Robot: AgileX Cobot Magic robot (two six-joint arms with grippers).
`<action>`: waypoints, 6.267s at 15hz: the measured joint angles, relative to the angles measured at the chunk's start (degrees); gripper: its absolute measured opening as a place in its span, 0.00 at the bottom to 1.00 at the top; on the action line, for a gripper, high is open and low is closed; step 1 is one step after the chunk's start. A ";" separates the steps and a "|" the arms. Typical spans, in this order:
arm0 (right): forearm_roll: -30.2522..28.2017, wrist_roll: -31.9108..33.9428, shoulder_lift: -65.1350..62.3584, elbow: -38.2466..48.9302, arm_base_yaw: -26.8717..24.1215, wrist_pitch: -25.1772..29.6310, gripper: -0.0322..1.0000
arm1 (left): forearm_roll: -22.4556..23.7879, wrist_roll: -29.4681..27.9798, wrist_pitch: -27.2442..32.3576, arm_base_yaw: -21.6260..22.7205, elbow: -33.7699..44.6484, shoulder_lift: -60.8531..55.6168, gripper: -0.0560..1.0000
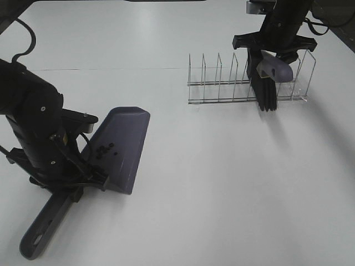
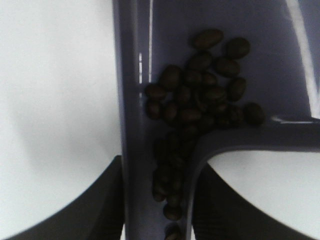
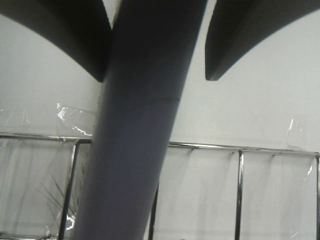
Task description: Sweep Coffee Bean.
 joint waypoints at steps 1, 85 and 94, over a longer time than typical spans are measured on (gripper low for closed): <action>0.00 0.00 0.00 0.11 0.00 -0.06 0.52 | -0.11 0.06 0.97 0.00 -0.86 0.40 0.36; 1.49 -6.02 -137.51 97.75 0.06 -6.65 0.69 | -10.14 19.25 25.32 32.95 25.32 -111.96 0.64; 1.49 -6.07 -137.51 97.75 0.06 -6.65 0.69 | -10.31 19.25 25.32 32.72 25.32 -111.96 0.64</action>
